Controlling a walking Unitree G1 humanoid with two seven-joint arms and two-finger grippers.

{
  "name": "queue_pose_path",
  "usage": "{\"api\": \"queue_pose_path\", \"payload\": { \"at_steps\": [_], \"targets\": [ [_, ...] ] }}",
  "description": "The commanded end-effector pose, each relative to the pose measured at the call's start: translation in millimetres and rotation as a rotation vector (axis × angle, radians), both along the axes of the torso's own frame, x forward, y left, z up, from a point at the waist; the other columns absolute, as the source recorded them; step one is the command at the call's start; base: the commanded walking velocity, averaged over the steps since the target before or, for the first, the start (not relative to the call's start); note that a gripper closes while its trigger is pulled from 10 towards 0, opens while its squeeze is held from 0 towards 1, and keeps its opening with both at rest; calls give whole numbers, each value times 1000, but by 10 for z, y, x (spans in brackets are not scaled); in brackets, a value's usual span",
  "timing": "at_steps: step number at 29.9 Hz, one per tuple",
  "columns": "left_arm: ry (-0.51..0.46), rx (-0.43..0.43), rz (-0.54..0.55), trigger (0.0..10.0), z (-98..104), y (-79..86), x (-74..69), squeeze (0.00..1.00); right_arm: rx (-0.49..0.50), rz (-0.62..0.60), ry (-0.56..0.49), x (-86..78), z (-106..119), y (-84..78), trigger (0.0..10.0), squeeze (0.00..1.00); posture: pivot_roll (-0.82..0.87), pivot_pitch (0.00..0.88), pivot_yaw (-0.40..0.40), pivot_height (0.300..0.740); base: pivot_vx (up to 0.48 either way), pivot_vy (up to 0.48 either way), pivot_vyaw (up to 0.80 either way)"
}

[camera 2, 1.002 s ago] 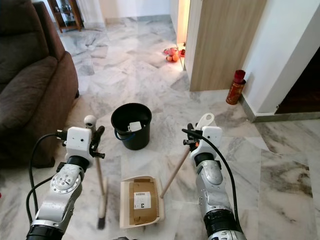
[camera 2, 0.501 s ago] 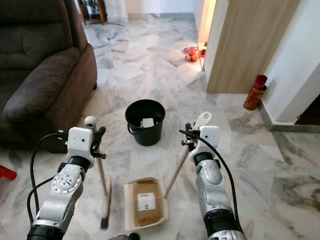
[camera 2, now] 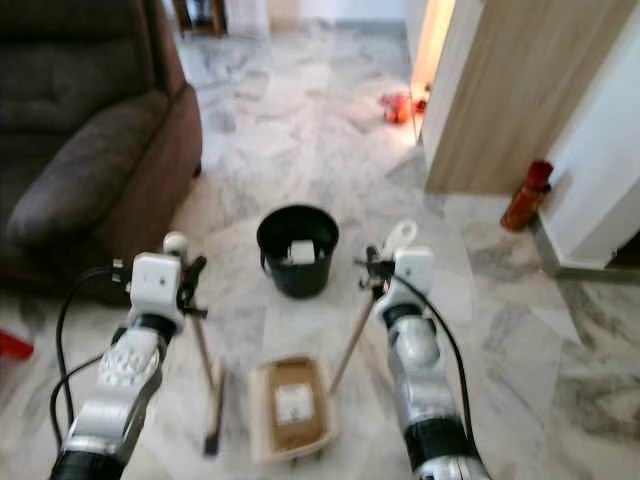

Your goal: Sweep floor

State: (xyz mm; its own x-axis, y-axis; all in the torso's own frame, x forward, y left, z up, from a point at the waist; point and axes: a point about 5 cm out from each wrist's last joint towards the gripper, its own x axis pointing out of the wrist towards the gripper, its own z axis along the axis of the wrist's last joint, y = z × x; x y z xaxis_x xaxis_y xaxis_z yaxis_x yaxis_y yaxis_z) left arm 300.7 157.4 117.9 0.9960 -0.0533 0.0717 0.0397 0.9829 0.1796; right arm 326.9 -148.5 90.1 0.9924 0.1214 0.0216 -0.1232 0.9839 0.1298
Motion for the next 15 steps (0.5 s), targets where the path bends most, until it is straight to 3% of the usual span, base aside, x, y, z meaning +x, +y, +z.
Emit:
{"api": "queue_pose_path", "payload": {
  "at_steps": [1, 7, 15],
  "targets": [
    [-26, 5, -10, 10000, 59, -45, 10, 0, -6, -23, -50, 30, 114, -78, 10000, 0, 118, 72, 33, 740, 364, 0, 0],
    [-26, 5, -11, 10000, 59, -49, 13, 0, -17, -6, -57, 32, 125, -57, 10000, 0, 118, 66, 33, 740, 366, 0, 546],
    [-26, 10, -13, 10000, 55, -56, 18, 0, 0, -21, -57, 46, 134, -86, 10000, 0, 117, 59, 31, 740, 365, 0, 0]
  ]
}}
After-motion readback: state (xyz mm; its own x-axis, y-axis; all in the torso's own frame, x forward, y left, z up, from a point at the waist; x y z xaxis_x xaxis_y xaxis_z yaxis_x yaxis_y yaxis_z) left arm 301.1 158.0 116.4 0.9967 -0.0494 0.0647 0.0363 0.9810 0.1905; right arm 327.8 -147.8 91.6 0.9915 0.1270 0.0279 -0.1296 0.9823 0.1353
